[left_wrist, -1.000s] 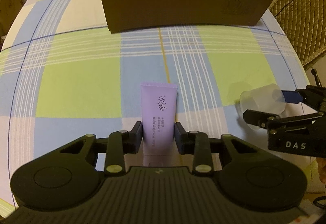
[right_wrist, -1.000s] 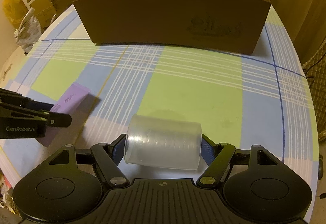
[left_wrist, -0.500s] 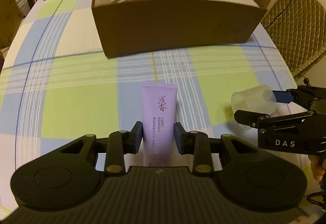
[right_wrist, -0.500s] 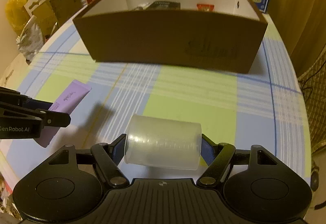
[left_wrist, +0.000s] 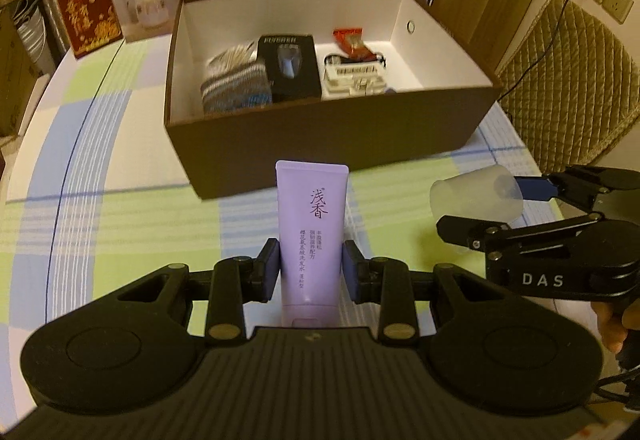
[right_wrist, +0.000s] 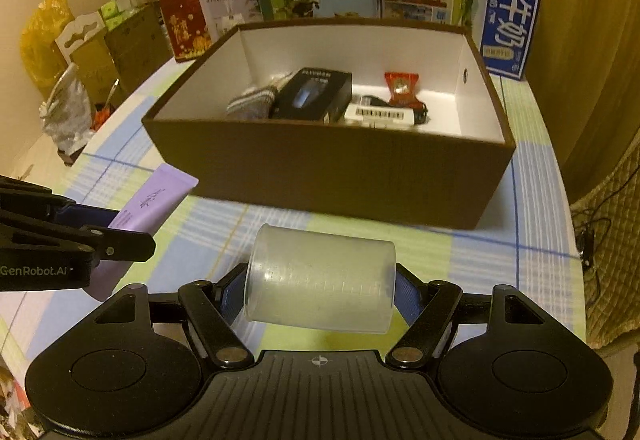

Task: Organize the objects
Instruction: 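Carry the tube with the left tool while the right tool carries the cup over the box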

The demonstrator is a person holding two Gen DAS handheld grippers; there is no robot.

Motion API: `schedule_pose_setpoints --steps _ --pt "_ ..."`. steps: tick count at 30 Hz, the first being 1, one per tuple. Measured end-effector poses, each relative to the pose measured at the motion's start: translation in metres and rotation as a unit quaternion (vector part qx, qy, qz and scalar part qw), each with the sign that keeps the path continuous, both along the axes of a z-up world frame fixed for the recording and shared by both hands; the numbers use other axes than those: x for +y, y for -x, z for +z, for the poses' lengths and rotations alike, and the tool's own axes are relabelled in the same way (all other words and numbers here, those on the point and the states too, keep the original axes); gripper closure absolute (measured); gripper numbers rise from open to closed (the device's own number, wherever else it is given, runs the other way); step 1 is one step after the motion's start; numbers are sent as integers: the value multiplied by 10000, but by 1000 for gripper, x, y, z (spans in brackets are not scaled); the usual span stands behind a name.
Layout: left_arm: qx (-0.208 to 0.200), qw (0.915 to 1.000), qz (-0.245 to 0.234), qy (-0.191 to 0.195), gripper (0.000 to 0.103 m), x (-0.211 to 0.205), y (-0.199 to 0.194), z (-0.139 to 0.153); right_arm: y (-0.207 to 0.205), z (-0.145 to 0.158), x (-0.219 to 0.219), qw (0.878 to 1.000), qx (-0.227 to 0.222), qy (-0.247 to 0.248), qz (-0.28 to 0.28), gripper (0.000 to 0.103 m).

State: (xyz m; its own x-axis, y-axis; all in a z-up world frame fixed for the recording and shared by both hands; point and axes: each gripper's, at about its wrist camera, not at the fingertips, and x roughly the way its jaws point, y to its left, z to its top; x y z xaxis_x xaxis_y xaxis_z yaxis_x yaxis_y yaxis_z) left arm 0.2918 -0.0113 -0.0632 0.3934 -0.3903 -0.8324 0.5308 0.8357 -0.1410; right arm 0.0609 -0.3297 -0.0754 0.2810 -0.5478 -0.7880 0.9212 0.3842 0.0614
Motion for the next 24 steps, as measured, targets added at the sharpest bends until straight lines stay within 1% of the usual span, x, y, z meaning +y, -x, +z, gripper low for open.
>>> schedule_pose_setpoints --steps 11,17,24 --pt "-318 9993 -48 203 75 -21 -35 27 -2 27 -41 9995 -172 241 67 32" --pt "-455 9985 49 294 75 -31 -61 38 -9 40 -72 9988 -243 413 125 32" --pt "-560 9976 211 357 75 -38 -94 46 -14 47 -107 9981 -277 522 164 32"
